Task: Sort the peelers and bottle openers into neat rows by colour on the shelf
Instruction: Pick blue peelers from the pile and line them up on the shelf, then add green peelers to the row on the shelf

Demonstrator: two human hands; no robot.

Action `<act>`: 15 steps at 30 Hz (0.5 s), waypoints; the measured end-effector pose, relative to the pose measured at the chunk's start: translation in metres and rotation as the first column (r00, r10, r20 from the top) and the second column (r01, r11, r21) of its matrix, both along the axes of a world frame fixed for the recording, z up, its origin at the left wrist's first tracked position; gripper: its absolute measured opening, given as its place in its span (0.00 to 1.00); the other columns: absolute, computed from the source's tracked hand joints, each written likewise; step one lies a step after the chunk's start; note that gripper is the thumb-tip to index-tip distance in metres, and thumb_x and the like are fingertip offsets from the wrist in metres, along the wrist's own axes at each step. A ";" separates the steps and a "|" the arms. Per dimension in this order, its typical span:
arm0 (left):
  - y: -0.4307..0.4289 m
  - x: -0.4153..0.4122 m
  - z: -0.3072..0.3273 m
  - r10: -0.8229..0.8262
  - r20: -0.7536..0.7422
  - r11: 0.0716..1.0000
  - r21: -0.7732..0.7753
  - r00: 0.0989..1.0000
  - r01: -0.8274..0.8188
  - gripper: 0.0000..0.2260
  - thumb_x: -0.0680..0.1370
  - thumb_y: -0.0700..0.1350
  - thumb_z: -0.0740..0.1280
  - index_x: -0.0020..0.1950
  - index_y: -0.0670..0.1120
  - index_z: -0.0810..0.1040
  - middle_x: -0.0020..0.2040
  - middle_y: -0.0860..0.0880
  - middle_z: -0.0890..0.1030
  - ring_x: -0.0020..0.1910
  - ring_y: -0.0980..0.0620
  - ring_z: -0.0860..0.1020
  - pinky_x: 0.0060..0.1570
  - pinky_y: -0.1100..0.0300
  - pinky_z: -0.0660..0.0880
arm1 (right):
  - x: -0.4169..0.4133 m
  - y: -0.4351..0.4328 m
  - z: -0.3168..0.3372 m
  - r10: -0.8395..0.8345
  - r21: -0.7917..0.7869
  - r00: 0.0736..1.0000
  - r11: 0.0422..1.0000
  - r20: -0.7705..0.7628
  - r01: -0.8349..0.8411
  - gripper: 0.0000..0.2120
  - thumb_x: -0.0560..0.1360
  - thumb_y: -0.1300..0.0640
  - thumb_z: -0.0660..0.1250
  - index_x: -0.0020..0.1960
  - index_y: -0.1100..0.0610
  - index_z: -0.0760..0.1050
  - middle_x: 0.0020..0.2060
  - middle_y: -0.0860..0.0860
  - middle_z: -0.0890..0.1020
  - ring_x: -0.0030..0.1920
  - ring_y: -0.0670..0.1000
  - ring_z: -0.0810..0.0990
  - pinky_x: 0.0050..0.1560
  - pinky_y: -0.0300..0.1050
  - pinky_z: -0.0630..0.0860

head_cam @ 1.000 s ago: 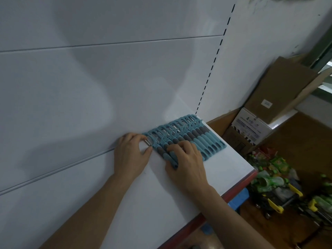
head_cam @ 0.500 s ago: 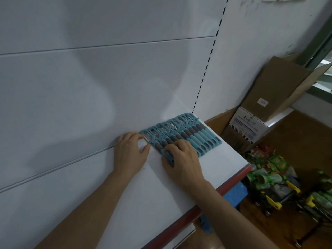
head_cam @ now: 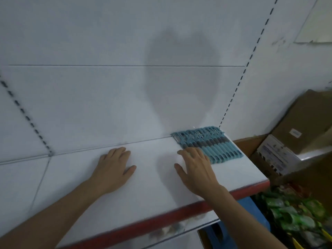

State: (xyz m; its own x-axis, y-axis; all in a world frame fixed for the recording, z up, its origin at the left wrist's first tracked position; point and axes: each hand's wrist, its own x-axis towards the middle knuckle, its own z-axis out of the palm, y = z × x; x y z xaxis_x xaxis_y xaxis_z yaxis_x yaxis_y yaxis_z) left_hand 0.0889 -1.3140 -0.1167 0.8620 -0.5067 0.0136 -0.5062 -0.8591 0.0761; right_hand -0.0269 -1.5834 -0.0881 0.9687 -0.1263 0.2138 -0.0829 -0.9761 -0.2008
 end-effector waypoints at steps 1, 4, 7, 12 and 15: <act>0.025 -0.007 0.005 0.062 -0.019 0.998 0.016 0.998 -0.062 0.43 0.72 0.70 0.39 0.79 0.48 0.65 0.80 0.47 0.64 0.78 0.46 0.61 0.72 0.45 0.63 | 0.001 0.014 0.001 0.036 0.003 0.999 0.999 -0.015 -0.036 0.22 0.81 0.42 0.61 0.72 0.49 0.70 0.69 0.50 0.73 0.70 0.54 0.68 0.69 0.55 0.67; 0.104 -0.032 0.023 0.233 0.006 0.972 -0.010 0.972 -0.233 0.43 0.73 0.71 0.40 0.81 0.48 0.62 0.81 0.47 0.61 0.79 0.45 0.59 0.74 0.43 0.60 | 0.012 0.067 0.005 0.161 0.011 0.986 0.987 -0.049 -0.161 0.24 0.82 0.41 0.58 0.75 0.50 0.66 0.73 0.51 0.69 0.74 0.54 0.64 0.73 0.55 0.62; 0.178 -0.062 0.043 0.355 0.026 0.935 0.002 0.935 -0.355 0.45 0.73 0.72 0.40 0.81 0.47 0.62 0.81 0.46 0.62 0.79 0.44 0.60 0.73 0.42 0.61 | 0.030 0.136 0.015 0.308 0.028 0.949 0.951 -0.067 -0.307 0.26 0.83 0.41 0.57 0.77 0.51 0.64 0.75 0.52 0.67 0.76 0.54 0.61 0.75 0.55 0.59; 0.301 -0.106 0.068 0.508 0.098 0.860 -0.009 0.856 -0.510 0.44 0.74 0.70 0.41 0.78 0.45 0.68 0.77 0.42 0.68 0.76 0.41 0.65 0.68 0.38 0.66 | 0.038 0.272 0.033 0.516 0.037 0.854 0.857 -0.062 -0.515 0.26 0.83 0.42 0.58 0.77 0.51 0.64 0.75 0.52 0.67 0.76 0.54 0.61 0.75 0.54 0.60; 0.381 -0.130 0.072 0.606 0.103 0.795 -0.045 0.788 -0.605 0.44 0.73 0.70 0.42 0.77 0.44 0.69 0.77 0.41 0.69 0.76 0.41 0.66 0.68 0.37 0.67 | 0.031 0.357 0.038 0.629 0.015 0.775 0.777 -0.063 -0.630 0.26 0.83 0.42 0.57 0.78 0.51 0.64 0.75 0.51 0.66 0.77 0.53 0.60 0.75 0.54 0.59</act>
